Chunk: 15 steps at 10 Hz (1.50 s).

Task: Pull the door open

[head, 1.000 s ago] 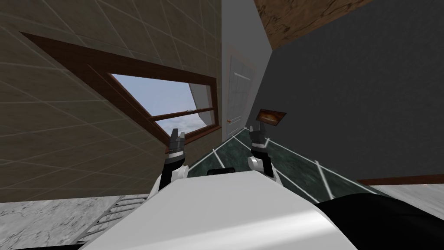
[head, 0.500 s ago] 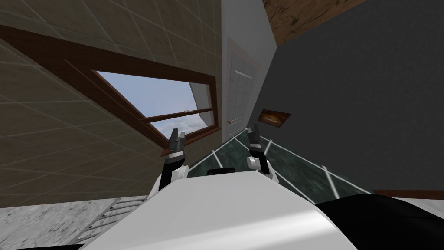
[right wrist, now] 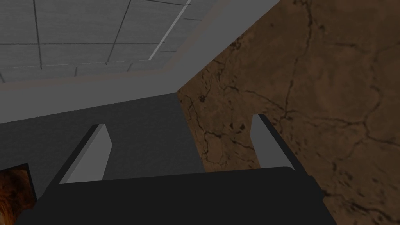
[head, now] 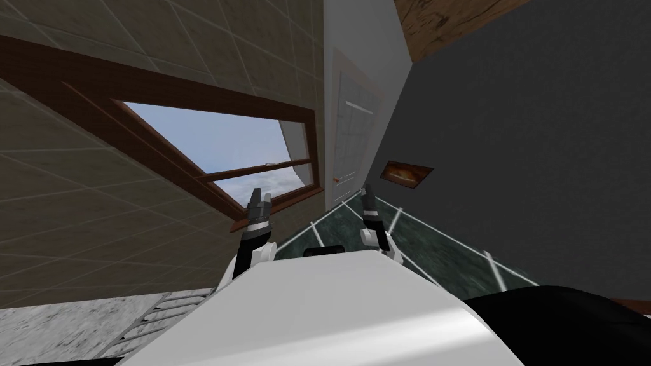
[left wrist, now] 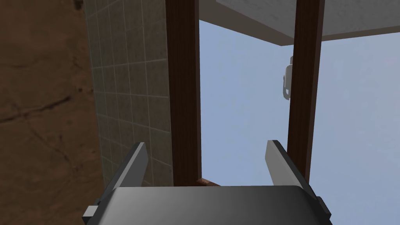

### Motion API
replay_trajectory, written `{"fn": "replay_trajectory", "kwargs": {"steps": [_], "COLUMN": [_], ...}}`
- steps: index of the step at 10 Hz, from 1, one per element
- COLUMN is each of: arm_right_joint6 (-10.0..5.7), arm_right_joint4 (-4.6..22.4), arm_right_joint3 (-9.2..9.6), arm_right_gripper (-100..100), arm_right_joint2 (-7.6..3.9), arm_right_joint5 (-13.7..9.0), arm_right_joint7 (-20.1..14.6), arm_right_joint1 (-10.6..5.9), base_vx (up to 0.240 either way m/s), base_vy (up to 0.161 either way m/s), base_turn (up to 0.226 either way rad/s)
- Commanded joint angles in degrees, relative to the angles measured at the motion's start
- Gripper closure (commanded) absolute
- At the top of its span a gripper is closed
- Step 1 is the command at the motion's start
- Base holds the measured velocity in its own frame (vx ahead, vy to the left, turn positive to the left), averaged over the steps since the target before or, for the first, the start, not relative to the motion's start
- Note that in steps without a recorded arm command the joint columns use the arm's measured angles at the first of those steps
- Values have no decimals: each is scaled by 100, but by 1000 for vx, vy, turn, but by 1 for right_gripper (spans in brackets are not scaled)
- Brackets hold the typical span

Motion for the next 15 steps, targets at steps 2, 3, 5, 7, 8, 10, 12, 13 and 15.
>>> {"fn": "replay_trajectory", "kwargs": {"steps": [2, 3, 5, 7, 8, 10, 12, 13, 15], "arm_right_joint6": [-96, -132, -206, -285, -325, -408, -450, -492, -579], "arm_right_joint4": [385, 537, 852, 1187, 1354, 1704, 1882, 2059, 2420], "arm_right_joint3": [-19, -26, -40, -54, -62, -77, -85, -93, -109], "arm_right_gripper": [-100, -100, -100, -100, -100, -100, -100, -100, -100], "arm_right_joint2": [-57, -76, -111, -140, -155, -176, -185, -194, -205], "arm_right_joint5": [143, 200, 318, 444, 507, 639, 706, 774, 910], "arm_right_joint7": [344, 476, 751, 1042, 1188, 1494, 1649, 1804, 2120], "arm_right_joint1": [-129, -183, -296, -415, -475, -599, -663, -726, -855], "base_vx": [99, 80, 85, 101, 102, 84, 82, 40, 70], "base_vy": [-65, -79, -80, -78, -82, -79, -83, -47, -70], "base_turn": [56, 59, 62, 59, 77, 62, 45, 40, 67]}}
